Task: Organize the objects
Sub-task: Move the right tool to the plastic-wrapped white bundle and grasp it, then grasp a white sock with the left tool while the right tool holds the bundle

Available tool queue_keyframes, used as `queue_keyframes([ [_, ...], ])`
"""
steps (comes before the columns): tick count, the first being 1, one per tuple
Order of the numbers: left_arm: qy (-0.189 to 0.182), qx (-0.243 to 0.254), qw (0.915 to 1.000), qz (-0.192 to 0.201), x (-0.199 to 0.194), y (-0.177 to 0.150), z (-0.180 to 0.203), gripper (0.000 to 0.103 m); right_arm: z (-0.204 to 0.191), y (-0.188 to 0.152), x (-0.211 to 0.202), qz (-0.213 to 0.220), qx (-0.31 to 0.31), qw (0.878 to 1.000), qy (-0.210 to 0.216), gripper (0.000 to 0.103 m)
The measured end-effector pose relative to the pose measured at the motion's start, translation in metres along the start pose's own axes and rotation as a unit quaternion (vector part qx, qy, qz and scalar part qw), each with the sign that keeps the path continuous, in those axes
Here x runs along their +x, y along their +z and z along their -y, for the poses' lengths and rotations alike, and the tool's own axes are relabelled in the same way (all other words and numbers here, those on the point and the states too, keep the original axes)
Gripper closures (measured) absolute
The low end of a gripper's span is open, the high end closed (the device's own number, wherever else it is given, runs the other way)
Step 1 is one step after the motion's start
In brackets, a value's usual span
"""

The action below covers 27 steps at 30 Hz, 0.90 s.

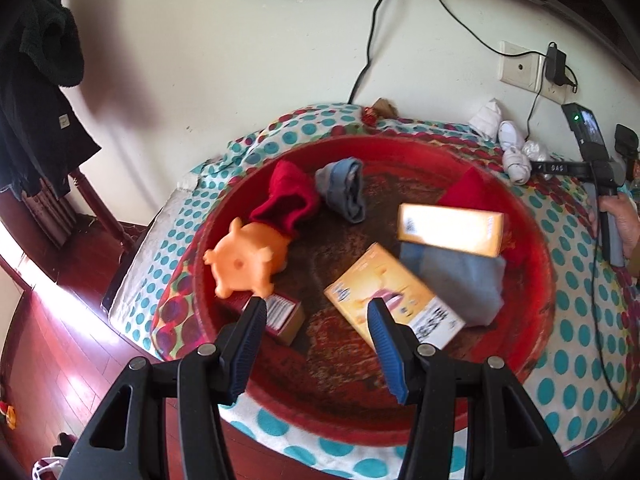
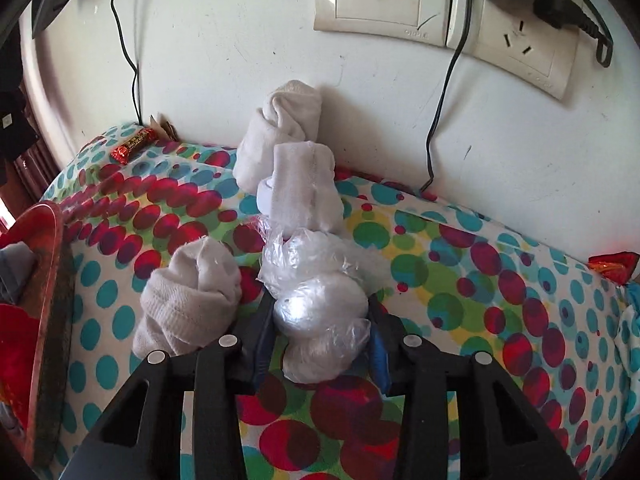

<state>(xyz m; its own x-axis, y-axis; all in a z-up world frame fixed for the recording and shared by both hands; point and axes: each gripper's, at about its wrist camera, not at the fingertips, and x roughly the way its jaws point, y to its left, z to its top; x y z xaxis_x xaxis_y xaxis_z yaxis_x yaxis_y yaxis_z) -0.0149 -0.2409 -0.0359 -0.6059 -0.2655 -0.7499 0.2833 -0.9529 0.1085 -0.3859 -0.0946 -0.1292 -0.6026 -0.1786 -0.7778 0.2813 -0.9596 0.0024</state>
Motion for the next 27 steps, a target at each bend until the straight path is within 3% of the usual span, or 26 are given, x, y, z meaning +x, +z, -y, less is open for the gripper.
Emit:
queue_keyframes([
  [6,-0.02,0.033,0.9992,0.011,-0.008,0.024,0.043,0.049,0.014,-0.024,-0.02,0.001,0.013,1.0,-0.007,0.066],
  [15,-0.086,0.099,0.9913,0.016,-0.003,0.064,0.144,0.049,0.036,-0.078,-0.064,-0.003,0.021,0.999,-0.028,0.066],
  [19,-0.083,0.122,0.989,0.01,0.009,0.084,0.183,0.049,0.048,-0.097,-0.081,-0.003,0.027,0.999,-0.032,0.066],
  [27,-0.101,0.104,0.9889,-0.032,0.06,0.118,0.235,0.049,0.054,-0.109,-0.091,-0.004,0.03,0.998,-0.047,0.066],
])
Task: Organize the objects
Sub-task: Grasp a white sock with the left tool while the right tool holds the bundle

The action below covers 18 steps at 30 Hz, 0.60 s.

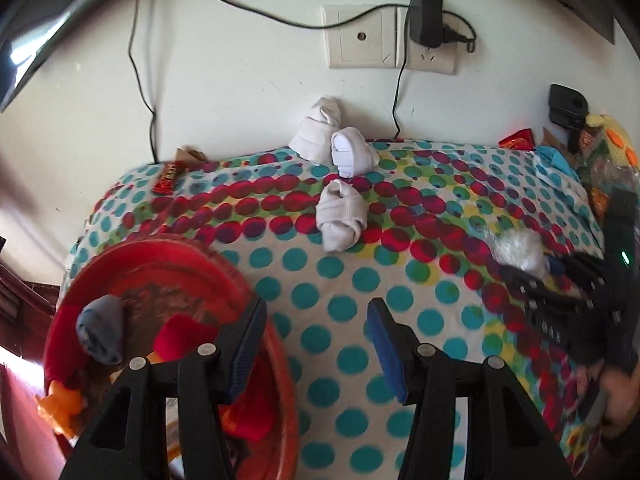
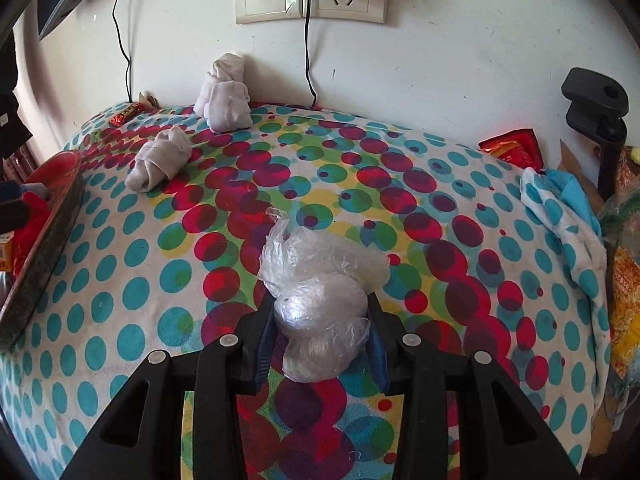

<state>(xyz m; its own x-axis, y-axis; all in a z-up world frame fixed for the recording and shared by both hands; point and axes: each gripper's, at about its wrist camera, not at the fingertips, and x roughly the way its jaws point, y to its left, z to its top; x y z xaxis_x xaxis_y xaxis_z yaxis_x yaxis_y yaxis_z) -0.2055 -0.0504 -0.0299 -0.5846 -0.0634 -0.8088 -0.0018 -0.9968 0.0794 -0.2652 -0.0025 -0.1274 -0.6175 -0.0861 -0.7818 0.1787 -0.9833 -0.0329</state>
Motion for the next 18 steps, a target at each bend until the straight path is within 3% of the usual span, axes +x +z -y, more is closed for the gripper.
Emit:
queue_keyframes([
  [7,0.008,-0.016,0.9989,-0.043,0.07,0.041,0.011,0.049,0.001,0.0,0.0,0.0,0.004,1.0,0.003,0.066],
  [13,0.01,-0.028,0.9988,-0.039,0.097,0.064,0.012,0.049,-0.001,0.0,0.0,0.0,0.004,1.0,0.003,0.065],
  [18,-0.013,-0.046,0.9969,-0.063,0.121,0.075,0.013,0.049,0.0,0.0,0.0,0.0,0.006,1.0,0.007,0.063],
])
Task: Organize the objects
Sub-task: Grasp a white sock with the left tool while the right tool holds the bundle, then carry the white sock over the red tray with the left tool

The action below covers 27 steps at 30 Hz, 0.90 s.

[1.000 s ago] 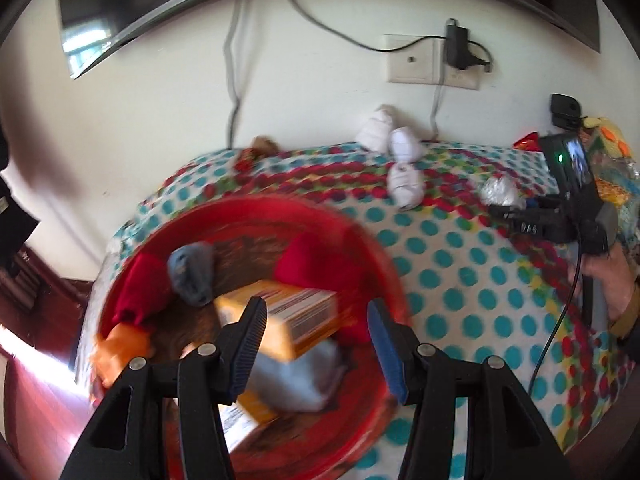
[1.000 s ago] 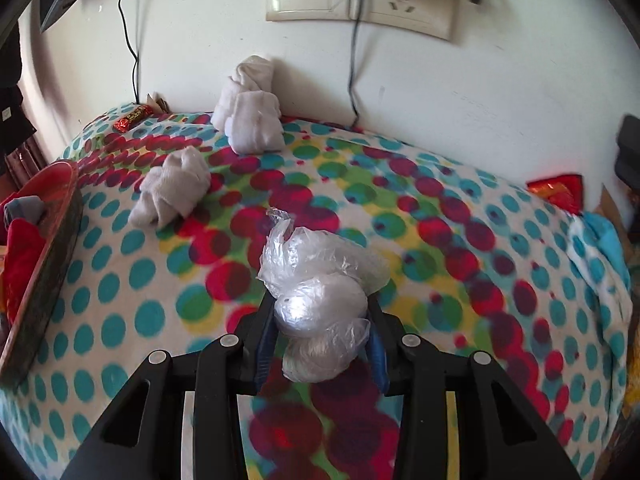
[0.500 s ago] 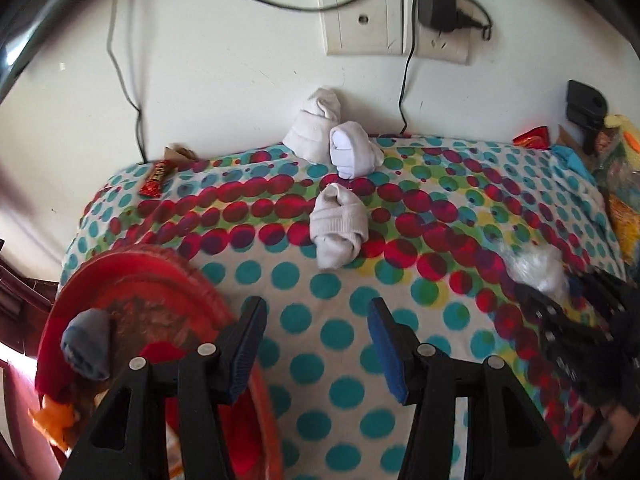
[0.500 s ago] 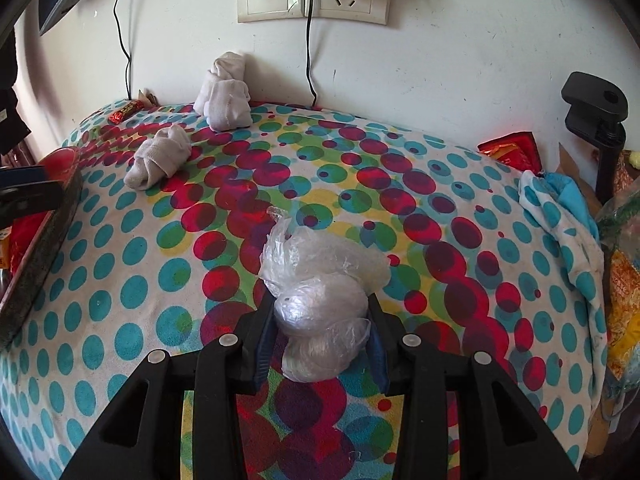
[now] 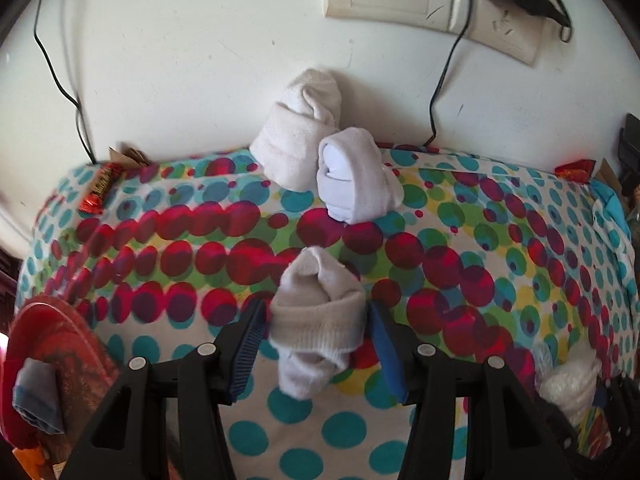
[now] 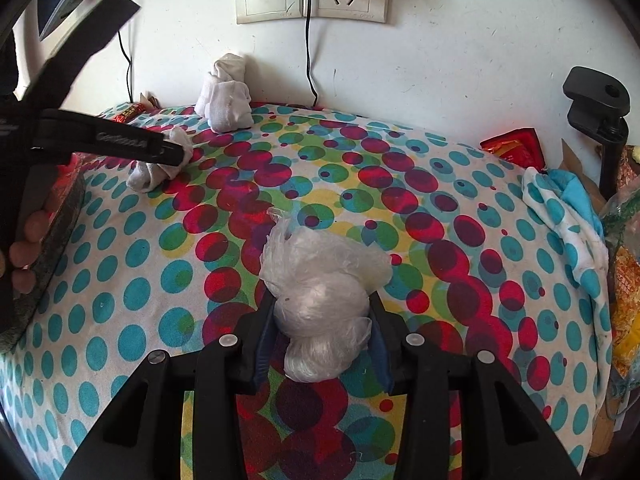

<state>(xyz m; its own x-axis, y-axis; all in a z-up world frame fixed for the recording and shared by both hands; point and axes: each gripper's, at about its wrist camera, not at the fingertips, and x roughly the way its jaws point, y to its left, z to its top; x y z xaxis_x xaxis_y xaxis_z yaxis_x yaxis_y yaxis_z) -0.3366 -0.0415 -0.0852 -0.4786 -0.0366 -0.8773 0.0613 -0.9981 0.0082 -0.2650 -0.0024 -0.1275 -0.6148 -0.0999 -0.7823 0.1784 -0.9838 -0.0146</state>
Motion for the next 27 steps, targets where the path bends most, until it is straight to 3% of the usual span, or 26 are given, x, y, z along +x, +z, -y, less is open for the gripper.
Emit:
queue_keyframes([
  [3,-0.009,-0.026,0.9996,-0.011,0.012,0.0,-0.005,0.049,0.001,0.0,0.0,0.0,0.001,1.0,-0.001,0.063],
  [7,-0.019,-0.025,0.9995,0.01,0.01,-0.005,-0.005,0.049,0.001,0.0,0.0,0.0,0.001,1.0,-0.002,0.063],
  [11,-0.014,-0.016,0.9995,0.022,0.005,-0.011,-0.004,0.066,0.002,0.0,0.001,0.0,0.001,1.0,-0.001,0.062],
  [13,-0.014,-0.019,0.9993,0.029,0.0,-0.013,-0.005,0.069,0.003,0.0,0.001,0.0,0.001,1.0,-0.001,0.062],
  [27,0.004,0.002,0.9997,0.023,-0.039,-0.046,0.007,0.07,0.001,-0.001,0.001,0.0,0.002,1.0,-0.002,0.062],
])
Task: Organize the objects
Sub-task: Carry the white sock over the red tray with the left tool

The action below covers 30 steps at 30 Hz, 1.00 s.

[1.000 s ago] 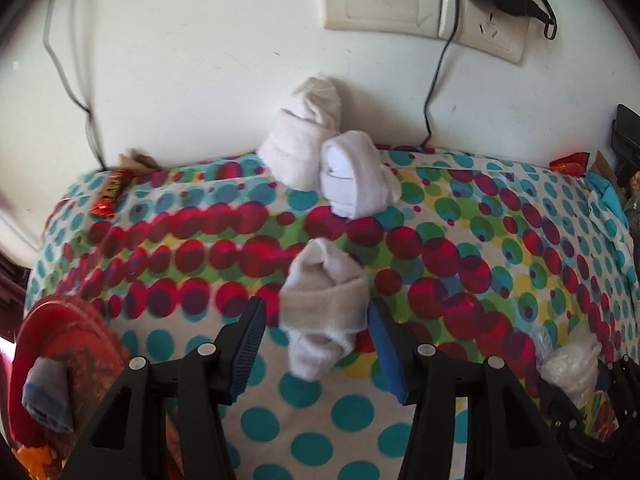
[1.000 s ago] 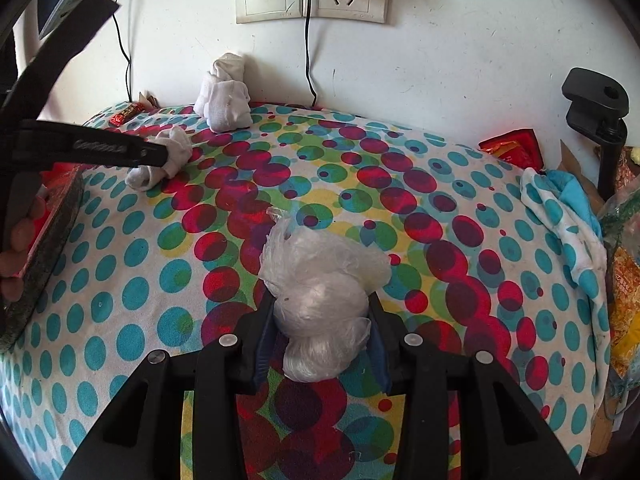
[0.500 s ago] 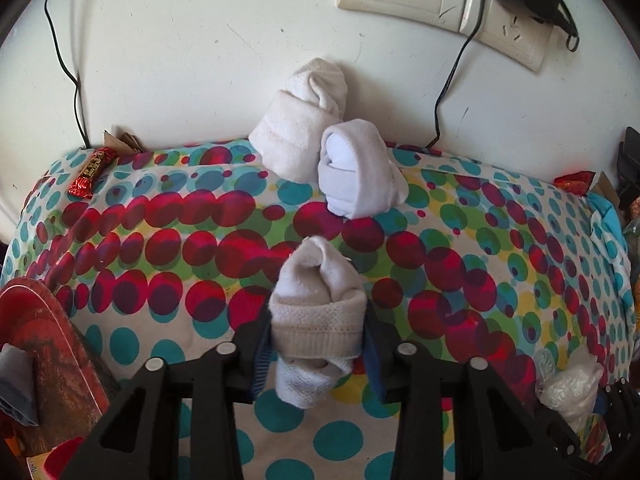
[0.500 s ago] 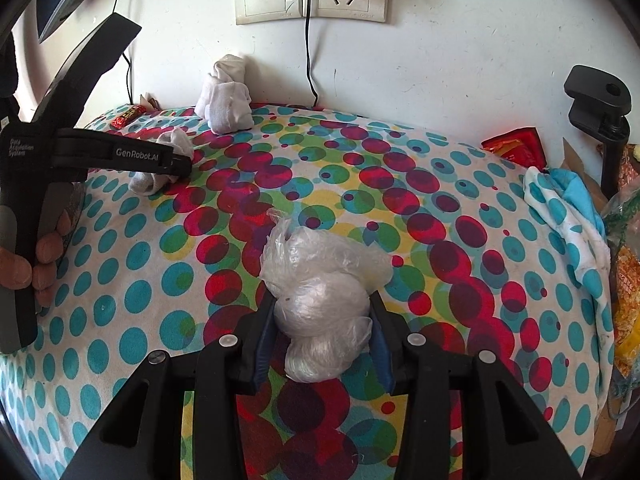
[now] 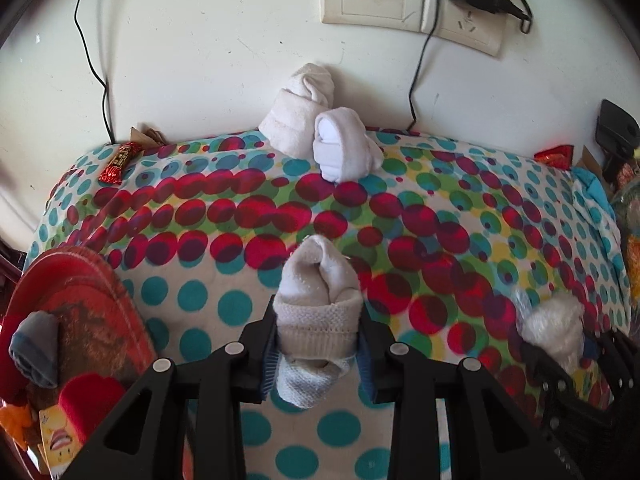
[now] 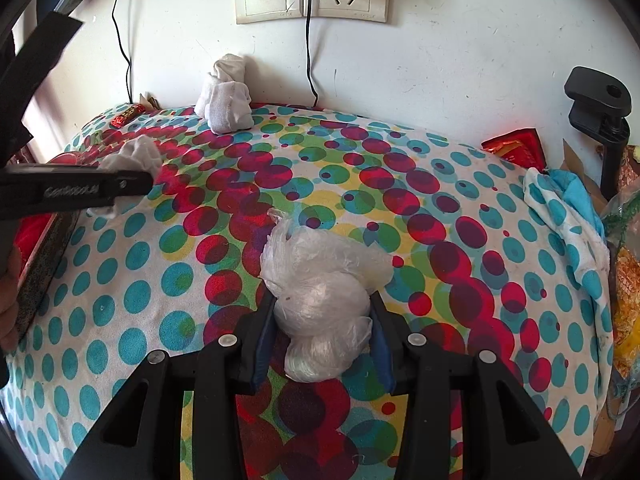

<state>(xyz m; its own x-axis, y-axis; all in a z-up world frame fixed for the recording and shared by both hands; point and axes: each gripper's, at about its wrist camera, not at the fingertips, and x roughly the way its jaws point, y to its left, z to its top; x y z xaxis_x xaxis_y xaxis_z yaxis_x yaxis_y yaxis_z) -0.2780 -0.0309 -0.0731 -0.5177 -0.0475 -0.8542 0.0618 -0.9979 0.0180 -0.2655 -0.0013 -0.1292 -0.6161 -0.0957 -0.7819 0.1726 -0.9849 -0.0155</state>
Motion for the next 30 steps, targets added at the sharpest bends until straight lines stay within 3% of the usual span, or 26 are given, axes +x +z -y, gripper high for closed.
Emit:
queue_keyframes([
  [5,-0.023,0.002,0.9997,-0.002,-0.022,-0.023,0.004,0.07,-0.001,0.0,0.0,0.0,0.0,1.0,-0.001,0.062],
  [14,-0.031,0.012,0.9994,0.012,-0.076,-0.063,-0.008,0.07,-0.002,0.001,-0.001,0.0,0.001,1.0,-0.002,0.062],
  [20,0.007,0.032,0.9986,0.042,-0.119,-0.087,-0.032,0.07,-0.002,0.001,-0.001,0.0,0.002,1.0,-0.001,0.062],
  [24,0.012,0.005,0.9987,0.049,-0.139,-0.097,-0.065,0.07,-0.002,0.001,-0.001,0.0,0.003,1.0,-0.001,0.062],
  [30,0.057,-0.031,0.996,0.061,-0.16,-0.107,-0.127,0.07,-0.002,0.001,-0.001,0.0,0.003,1.0,-0.003,0.063],
])
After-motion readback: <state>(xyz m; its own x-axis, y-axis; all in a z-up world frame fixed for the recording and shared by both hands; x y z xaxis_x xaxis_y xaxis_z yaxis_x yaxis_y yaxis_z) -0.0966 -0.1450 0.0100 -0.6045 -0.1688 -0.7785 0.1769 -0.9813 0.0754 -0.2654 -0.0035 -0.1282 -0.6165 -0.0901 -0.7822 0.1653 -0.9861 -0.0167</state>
